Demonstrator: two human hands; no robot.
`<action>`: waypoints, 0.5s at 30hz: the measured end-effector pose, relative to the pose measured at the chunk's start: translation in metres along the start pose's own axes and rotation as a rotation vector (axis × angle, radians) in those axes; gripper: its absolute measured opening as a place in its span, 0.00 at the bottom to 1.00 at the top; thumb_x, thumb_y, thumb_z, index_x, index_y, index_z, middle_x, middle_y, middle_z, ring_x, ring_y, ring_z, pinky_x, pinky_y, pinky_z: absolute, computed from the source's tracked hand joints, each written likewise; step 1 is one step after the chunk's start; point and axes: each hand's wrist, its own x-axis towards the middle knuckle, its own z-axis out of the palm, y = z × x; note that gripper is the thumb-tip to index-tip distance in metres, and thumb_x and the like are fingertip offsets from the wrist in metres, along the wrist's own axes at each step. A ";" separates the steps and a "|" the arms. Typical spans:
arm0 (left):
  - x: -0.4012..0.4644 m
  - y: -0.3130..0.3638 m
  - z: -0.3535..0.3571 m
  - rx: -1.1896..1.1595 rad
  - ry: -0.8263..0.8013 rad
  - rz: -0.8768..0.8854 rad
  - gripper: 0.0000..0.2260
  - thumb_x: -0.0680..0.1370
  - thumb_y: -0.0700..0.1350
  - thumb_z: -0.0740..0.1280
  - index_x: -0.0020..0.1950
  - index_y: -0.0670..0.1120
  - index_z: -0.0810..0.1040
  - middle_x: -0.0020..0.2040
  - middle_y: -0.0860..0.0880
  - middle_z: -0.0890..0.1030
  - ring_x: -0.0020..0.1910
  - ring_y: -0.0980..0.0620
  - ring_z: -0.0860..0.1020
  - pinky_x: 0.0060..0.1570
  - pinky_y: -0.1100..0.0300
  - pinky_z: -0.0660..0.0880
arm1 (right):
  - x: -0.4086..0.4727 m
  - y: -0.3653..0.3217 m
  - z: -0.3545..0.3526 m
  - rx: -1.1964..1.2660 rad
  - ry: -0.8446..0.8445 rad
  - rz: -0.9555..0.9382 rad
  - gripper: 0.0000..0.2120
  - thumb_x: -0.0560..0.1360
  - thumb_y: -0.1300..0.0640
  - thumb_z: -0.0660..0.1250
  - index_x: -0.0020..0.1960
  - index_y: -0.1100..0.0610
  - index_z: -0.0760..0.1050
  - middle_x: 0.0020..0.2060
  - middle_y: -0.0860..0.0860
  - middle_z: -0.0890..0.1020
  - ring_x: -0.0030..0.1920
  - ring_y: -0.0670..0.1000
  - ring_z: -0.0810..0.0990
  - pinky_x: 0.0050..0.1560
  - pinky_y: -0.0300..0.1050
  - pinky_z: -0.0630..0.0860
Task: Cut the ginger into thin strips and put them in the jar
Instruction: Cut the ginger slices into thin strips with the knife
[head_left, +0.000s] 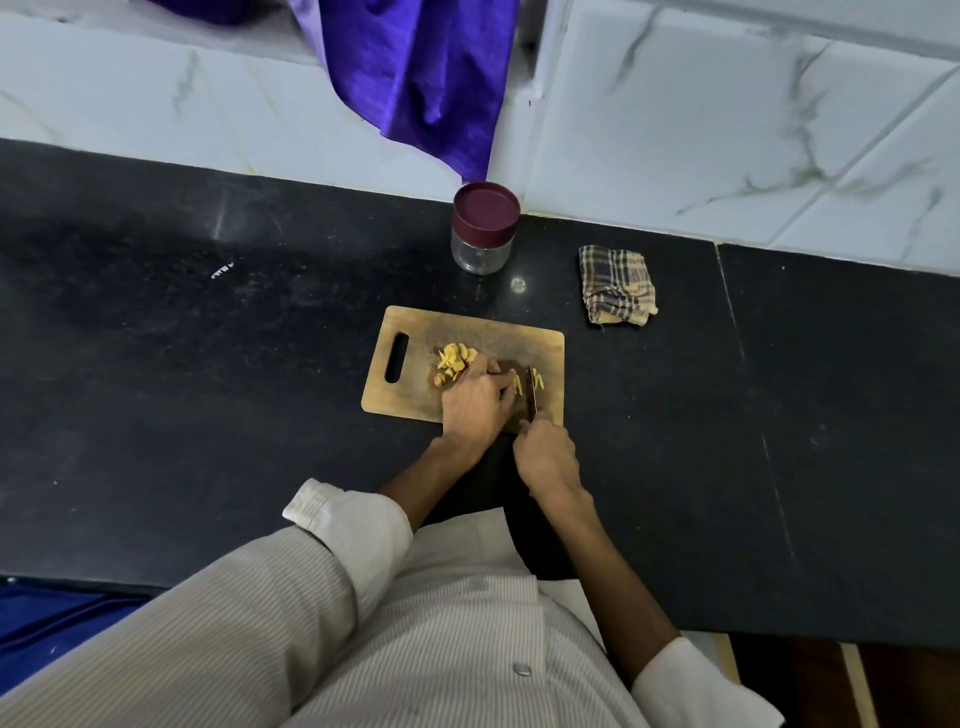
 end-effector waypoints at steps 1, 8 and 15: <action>0.000 0.000 0.000 -0.002 0.004 0.005 0.12 0.81 0.49 0.61 0.57 0.46 0.82 0.58 0.47 0.73 0.49 0.49 0.78 0.46 0.53 0.77 | 0.000 0.001 -0.002 0.007 0.001 -0.003 0.14 0.84 0.54 0.54 0.64 0.60 0.69 0.55 0.59 0.78 0.54 0.60 0.78 0.53 0.60 0.79; 0.000 0.000 -0.001 -0.001 -0.014 0.007 0.12 0.81 0.48 0.62 0.60 0.48 0.81 0.58 0.47 0.72 0.51 0.50 0.77 0.49 0.54 0.77 | -0.001 0.003 -0.004 -0.007 -0.023 -0.071 0.12 0.83 0.53 0.55 0.60 0.58 0.71 0.53 0.58 0.78 0.53 0.59 0.79 0.53 0.58 0.79; 0.001 0.001 -0.002 0.017 -0.019 0.001 0.12 0.81 0.49 0.62 0.60 0.48 0.80 0.60 0.48 0.72 0.52 0.50 0.77 0.49 0.56 0.76 | 0.002 0.005 -0.002 -0.040 -0.035 -0.067 0.13 0.83 0.53 0.55 0.62 0.59 0.71 0.55 0.59 0.79 0.54 0.60 0.79 0.53 0.60 0.79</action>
